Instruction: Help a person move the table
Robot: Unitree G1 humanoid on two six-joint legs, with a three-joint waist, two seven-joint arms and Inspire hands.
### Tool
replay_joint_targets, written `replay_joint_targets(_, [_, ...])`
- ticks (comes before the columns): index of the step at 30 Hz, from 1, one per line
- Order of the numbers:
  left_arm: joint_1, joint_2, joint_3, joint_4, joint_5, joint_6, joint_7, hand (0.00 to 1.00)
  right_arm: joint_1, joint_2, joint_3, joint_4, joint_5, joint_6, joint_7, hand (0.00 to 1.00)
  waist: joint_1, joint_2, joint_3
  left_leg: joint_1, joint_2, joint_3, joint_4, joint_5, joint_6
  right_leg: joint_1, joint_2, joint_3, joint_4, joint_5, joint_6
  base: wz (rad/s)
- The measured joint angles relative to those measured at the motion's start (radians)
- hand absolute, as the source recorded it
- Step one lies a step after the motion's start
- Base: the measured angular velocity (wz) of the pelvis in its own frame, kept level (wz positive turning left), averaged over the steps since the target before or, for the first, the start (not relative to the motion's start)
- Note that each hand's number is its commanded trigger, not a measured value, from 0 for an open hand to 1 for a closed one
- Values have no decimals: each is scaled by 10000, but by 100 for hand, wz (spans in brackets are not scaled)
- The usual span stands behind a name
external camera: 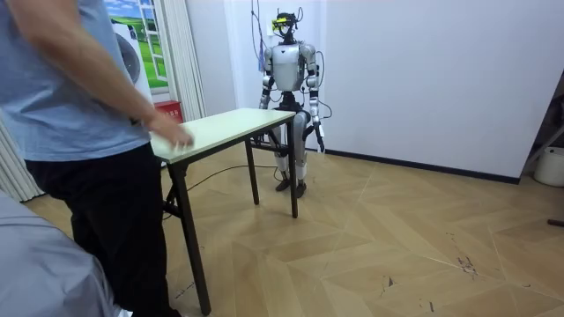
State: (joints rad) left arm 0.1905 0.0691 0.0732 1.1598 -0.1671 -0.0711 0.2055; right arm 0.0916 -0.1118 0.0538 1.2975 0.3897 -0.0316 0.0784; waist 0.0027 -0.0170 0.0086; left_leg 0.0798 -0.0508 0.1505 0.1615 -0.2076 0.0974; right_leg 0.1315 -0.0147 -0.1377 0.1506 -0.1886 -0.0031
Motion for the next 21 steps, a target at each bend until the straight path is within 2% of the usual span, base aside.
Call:
replay_joint_targets(7, [7,17,37,3,-48,50,-224,0,58,7,-130,109,-11,6,88,0,11,-12,-27,-50,-1,-3,27,0,0,-64,-1,-11,-1,0,0,0])
replay_joint_targets(9, [-4,57,28,21,-489,218,-543,0,53,7,-211,141,13,28,94,0,13,19,-48,-48,-2,-6,27,0,0,-63,-10,-23,-1,0,0,0])
replay_joint_targets(13, [31,155,11,92,-1438,482,-1060,0,27,9,-323,192,108,146,106,0,15,39,-30,-56,-1,-19,22,0,0,-67,-11,-33,0,0,0,0])
replay_joint_targets(17, [84,262,11,97,-2567,710,-1782,0,-17,-35,-397,145,458,336,383,0,24,110,-47,-41,1,-4,22,0,1,-86,-17,-27,2,0,0,0])
replay_joint_targets(21, [33,442,-183,94,-3544,774,-2555,0,-10,-70,-383,133,908,348,800,0,-6,145,-41,-192,1,-13,72,0,1,-93,-10,-32,14,0,0,0])
